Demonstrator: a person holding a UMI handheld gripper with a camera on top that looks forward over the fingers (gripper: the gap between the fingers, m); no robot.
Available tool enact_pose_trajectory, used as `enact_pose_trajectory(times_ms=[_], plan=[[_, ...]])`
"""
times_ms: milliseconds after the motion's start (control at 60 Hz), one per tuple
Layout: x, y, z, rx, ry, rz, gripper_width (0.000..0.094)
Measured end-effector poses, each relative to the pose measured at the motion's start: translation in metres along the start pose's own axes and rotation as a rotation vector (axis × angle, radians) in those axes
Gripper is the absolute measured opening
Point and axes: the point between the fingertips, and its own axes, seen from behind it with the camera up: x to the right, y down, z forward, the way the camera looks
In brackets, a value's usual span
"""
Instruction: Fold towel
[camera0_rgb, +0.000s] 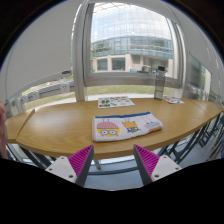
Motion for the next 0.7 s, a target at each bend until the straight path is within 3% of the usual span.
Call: enact_pose_trajectory(times_ms=[50,233,433,533,600,700], plan=[[-0.017,-0.002,-0.008,0.004,0.005,-0.020,0.0782],[-0.044,-0.030,0.077,-0.012,-0.023,-0.064,0.0654],[-0.050,-0.023,0.129,-0.091,0.020,-0.121,0.0374],[-0.049,-0.025,0.130,-0.090,0.025,-0.135,0.0236],[-0.037,-0.028,0.130,-0.090,0.069,-0.139,0.0024],[-0.040,-0.027,0.131,-0.108,0.054,-0.093,0.0028]])
